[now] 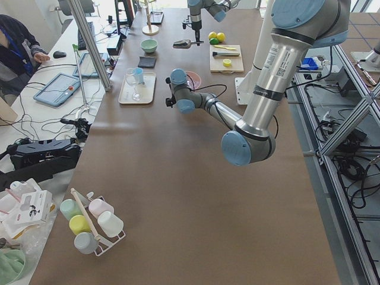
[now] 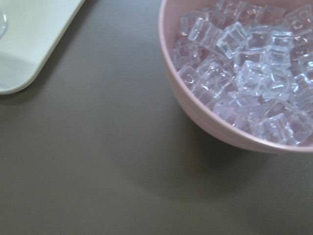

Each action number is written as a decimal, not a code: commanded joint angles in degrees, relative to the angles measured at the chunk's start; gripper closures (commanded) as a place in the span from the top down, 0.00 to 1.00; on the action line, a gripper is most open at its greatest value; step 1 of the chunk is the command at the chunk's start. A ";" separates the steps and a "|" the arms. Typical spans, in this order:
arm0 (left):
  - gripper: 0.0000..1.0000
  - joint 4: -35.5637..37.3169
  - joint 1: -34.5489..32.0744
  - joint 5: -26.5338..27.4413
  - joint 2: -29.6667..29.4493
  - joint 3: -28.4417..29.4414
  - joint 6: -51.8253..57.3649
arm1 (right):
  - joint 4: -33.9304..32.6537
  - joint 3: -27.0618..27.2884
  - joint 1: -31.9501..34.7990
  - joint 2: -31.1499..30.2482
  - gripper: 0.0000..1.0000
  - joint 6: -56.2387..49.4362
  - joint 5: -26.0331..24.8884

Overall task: Put ice in cup with scoop
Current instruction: 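Lift the scoop with the right gripper while the left gripper reaches the bowl rim, then carry the scoop over the pink bowl while the left gripper holds the bowl, then dip the scoop into the ice cubes and scoop them with the right gripper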

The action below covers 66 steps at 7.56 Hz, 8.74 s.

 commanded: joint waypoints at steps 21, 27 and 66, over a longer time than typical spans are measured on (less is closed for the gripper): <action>0.97 -13.86 5.45 -2.44 -11.46 17.66 13.68 | -68.45 -10.12 -4.54 50.78 0.00 -89.09 -24.63; 0.97 -13.86 5.01 -4.11 -11.37 18.54 15.27 | -65.28 -20.77 -7.73 55.19 0.00 -85.57 -26.32; 0.97 -13.86 5.01 -4.02 -10.93 18.54 15.27 | -34.34 -23.96 -15.28 50.11 0.00 -56.85 -24.82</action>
